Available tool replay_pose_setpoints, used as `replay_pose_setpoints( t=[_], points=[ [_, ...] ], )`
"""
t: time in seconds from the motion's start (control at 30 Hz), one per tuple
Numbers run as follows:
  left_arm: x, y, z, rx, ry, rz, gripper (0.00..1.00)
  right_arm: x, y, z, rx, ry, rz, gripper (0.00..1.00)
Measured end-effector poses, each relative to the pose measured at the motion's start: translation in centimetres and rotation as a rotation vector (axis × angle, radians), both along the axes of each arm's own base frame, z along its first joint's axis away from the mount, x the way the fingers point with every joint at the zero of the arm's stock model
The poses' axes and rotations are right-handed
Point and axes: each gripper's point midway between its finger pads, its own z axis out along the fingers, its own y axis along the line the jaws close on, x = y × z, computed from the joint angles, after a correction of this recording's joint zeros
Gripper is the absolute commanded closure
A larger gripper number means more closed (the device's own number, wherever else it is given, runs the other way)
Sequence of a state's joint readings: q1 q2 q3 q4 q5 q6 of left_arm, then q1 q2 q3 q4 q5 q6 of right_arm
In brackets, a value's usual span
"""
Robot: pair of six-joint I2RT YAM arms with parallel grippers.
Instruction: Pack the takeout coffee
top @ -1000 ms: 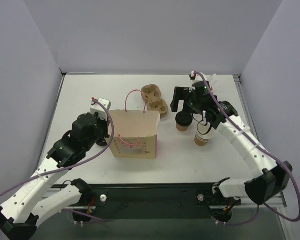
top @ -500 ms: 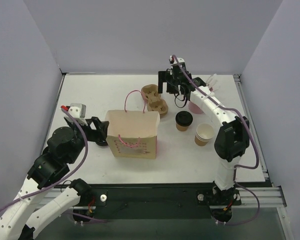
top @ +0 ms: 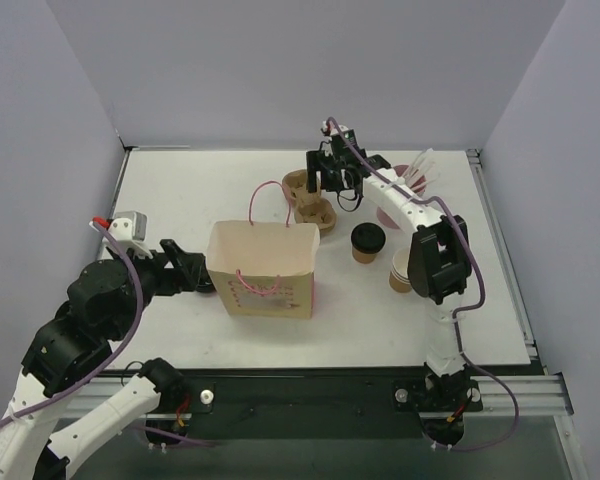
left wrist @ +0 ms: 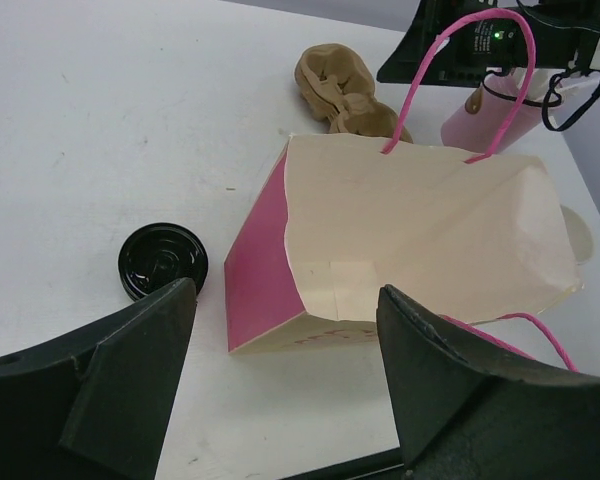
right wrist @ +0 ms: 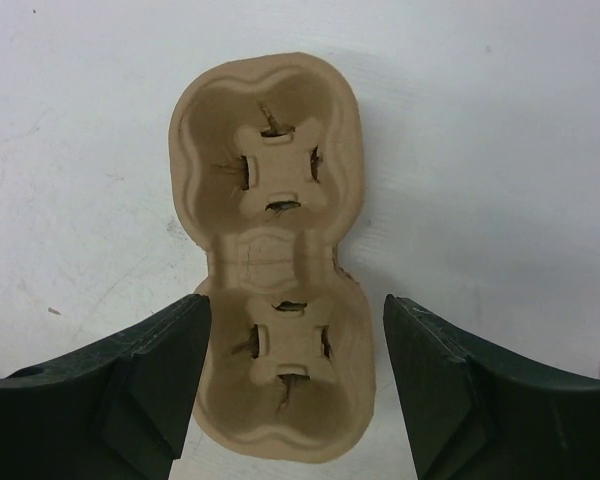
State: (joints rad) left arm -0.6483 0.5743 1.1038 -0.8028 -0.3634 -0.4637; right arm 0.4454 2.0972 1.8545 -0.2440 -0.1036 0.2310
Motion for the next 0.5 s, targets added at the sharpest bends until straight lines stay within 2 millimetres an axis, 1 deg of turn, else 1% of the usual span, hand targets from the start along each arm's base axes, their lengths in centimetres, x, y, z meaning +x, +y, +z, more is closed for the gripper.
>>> replay_pose_setpoints(
  t=[0.13, 0.2, 0.37, 0.4, 0.5],
  points=[
    [-0.2, -0.1, -0.6, 0.028, 0.043, -0.009, 0.17, 0.4, 1.0, -2.4, 0.009, 0.044, 0.026, 0.34],
    [-0.2, -0.1, -1.0, 0.039, 0.059, -0.012, 0.18, 0.8, 1.3, -3.2, 0.008, 0.056, 0.032, 0.36],
    [-0.2, -0.1, -1.2, 0.042, 0.066, -0.011, 0.18, 1.7, 1.8, -3.9, 0.006, 0.055, 0.037, 0.4],
    [-0.2, -0.1, -1.2, 0.045, 0.067, -0.012, 0.17, 1.8, 2.0, -3.7, 0.007, 0.051, 0.04, 0.42],
    [-0.1, -0.2, -1.4, 0.06, 0.072, -0.014, 0.17, 2.3, 2.5, -3.6, 0.003, 0.034, 0.051, 0.44]
  ],
)
